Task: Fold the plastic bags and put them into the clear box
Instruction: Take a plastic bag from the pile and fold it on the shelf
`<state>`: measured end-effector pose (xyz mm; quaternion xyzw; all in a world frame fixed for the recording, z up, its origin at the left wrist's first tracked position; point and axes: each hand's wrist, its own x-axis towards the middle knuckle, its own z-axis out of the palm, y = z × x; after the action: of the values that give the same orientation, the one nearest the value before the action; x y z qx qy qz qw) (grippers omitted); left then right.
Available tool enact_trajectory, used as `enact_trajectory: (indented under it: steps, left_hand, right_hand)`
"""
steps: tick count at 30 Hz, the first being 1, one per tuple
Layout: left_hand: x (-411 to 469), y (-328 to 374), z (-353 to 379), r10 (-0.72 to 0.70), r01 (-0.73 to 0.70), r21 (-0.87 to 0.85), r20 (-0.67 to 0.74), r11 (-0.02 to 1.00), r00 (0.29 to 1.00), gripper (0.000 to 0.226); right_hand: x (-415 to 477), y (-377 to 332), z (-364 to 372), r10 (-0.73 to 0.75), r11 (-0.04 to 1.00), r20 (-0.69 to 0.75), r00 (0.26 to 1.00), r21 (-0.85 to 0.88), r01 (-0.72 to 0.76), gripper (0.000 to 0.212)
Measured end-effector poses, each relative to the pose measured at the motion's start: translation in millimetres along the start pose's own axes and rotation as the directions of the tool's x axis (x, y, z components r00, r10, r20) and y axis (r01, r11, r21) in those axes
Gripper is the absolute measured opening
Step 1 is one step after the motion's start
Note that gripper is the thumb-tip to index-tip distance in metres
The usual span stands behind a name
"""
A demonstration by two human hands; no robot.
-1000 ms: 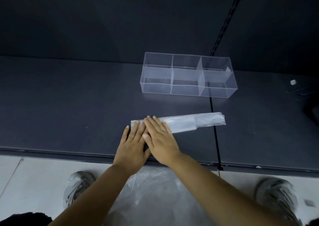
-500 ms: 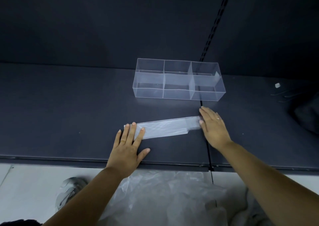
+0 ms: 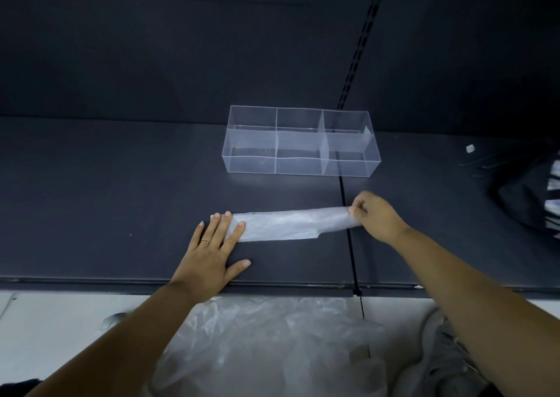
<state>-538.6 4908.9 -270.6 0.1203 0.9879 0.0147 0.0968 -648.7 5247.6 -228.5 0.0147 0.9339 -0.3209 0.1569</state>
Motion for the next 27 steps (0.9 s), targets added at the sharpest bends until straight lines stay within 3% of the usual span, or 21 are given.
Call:
enact_trajectory:
  steps: [4,7,11,14,17,18,20,21,22,24,27]
  left_hand:
    - [9,-11,-13,0.029,-0.029,0.020,-0.003,0.999,1.000,0.098]
    - [14,18,-31,0.026,-0.031,-0.055,-0.090,0.998,0.996,0.091]
    - [1,110,-30,0.153,-0.177,-0.349,-0.095,0.920,0.984,0.097]
    - [-12,173,-31,0.076,-0.177,-0.560,-0.198,0.810,0.977,0.089]
    - [-15,198,-47,-0.202,-0.101,-0.798,-0.270,0.594,0.942,0.043]
    - [-16,200,-53,-0.307,-0.062,-0.882,-0.227,0.467,0.924,0.024]
    - [-15,196,-68,-0.422,0.015,-0.996,-0.026,0.092,0.906,0.021]
    - [-14,190,-76,-0.403,0.060,-0.995,0.089,-0.086,0.911,0.023]
    - [-14,183,-81,-0.359,0.106,-0.975,0.172,-0.196,0.917,0.024]
    - [-11,165,-84,-0.266,0.213,-0.947,0.275,-0.239,0.924,0.025]
    - [-3,143,-80,-0.163,0.320,-0.899,0.379,-0.299,0.911,0.029]
  right_hand:
    - [-40,7,-9,0.127,0.931,0.154,0.980,0.323,-0.171,0.009]
    - [-71,10,-13,0.191,0.863,0.295,0.936,0.405,-0.303,0.015]
    - [-105,-1,-17,0.172,0.762,0.426,0.888,0.514,-0.394,0.012]
    - [-122,-21,-21,0.075,0.708,0.501,0.862,0.582,-0.400,0.008]
    - [-127,-38,-29,-0.013,0.715,0.497,0.868,0.612,-0.339,0.004]
    - [-125,-40,-31,-0.020,0.728,0.445,0.896,0.620,-0.291,0.008]
    - [-116,-41,-33,-0.015,0.772,0.276,0.961,0.613,-0.165,0.016]
    - [-110,-41,-31,-0.037,0.781,0.226,0.974,0.615,-0.112,0.021]
    - [-103,-41,-27,-0.079,0.771,0.228,0.971,0.631,-0.085,0.026]
    - [-93,-45,-10,-0.151,0.752,0.323,0.934,0.651,-0.103,0.035]
    - [-79,-54,18,-0.116,0.786,0.420,0.900,0.593,-0.175,0.047]
